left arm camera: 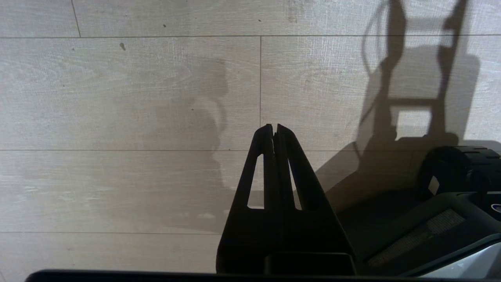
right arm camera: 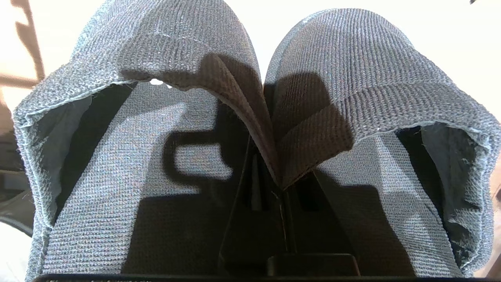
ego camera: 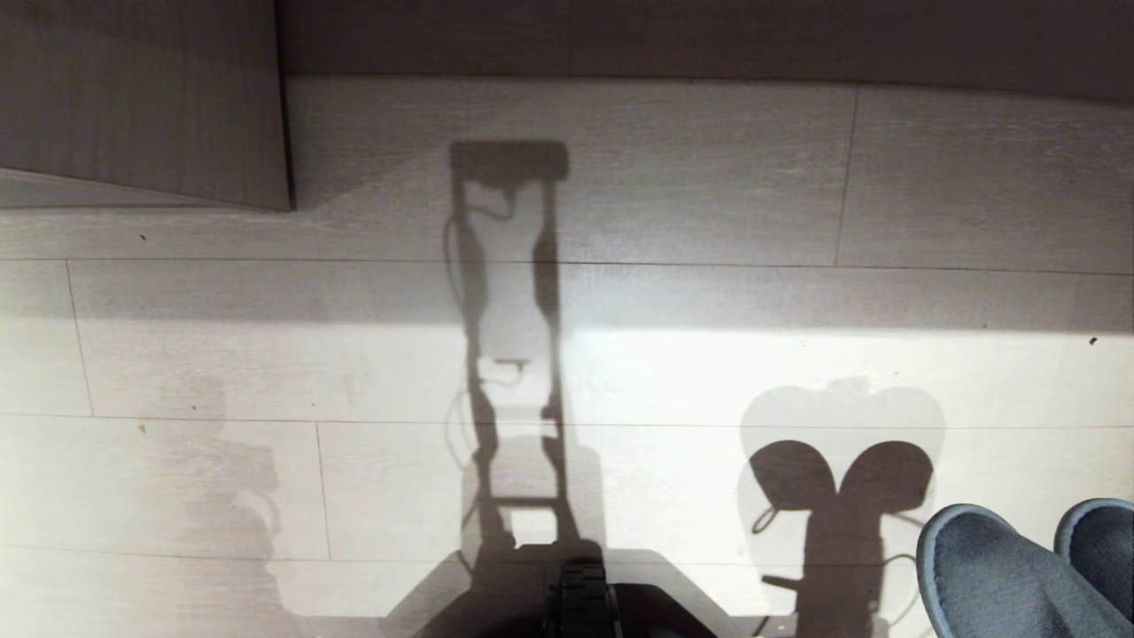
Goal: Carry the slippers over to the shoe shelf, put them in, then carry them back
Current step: Place the slippers on the floor
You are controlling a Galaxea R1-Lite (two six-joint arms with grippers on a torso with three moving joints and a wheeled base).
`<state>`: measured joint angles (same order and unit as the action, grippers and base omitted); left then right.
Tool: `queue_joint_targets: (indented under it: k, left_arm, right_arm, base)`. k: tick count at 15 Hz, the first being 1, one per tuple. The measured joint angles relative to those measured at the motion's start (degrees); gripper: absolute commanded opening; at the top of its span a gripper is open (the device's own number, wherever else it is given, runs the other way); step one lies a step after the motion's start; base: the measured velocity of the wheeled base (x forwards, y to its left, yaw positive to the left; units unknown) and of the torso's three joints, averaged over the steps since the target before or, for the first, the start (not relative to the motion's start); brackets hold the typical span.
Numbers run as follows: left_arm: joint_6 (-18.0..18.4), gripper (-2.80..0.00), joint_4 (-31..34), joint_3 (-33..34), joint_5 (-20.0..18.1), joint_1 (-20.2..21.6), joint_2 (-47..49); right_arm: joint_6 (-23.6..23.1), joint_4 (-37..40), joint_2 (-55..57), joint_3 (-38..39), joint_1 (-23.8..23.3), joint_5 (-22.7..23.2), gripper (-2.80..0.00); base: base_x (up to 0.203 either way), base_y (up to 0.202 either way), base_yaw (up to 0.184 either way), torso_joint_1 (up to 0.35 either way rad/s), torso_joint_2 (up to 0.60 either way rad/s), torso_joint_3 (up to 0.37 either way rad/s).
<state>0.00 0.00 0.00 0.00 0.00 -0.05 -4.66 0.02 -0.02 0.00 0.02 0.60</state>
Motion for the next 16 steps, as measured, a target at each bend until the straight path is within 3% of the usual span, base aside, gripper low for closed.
queue_joint_targets:
  k: [4,7,11,16]
  left_arm:
    - [-0.02,-2.8,0.0,0.0,-0.01,0.0,0.0]
    - [-0.05,-2.8,0.0,0.0,0.0,0.0,0.0]
    - [-0.02,-2.8,0.0,0.0,0.0,0.0,0.0]
    - [0.0,-2.8,0.0,0.0,0.0,0.0,0.0]
  right_arm:
    - [-0.98,-0.48,0.22,-0.09,-0.17,0.21,-2.8]
    - [-1.54,-2.25,5.57,-4.93,-0.2,1.58,-2.8]
    - [-1.93,-9.56,25.5,-15.13,-0.02,3.0,-2.8]
    - [-4.02,-31.92,59.46,-28.47,0.49,4.19,-2.8]
  base:
    - [0.0,0.0,0.0,0.001,0.0,-0.021]
    - [0.0,0.0,0.0,0.0,0.0,0.0]
    - [0.0,0.0,0.0,0.0,0.0,0.0]
    - [0.0,0.0,0.0,0.0,0.0,0.0]
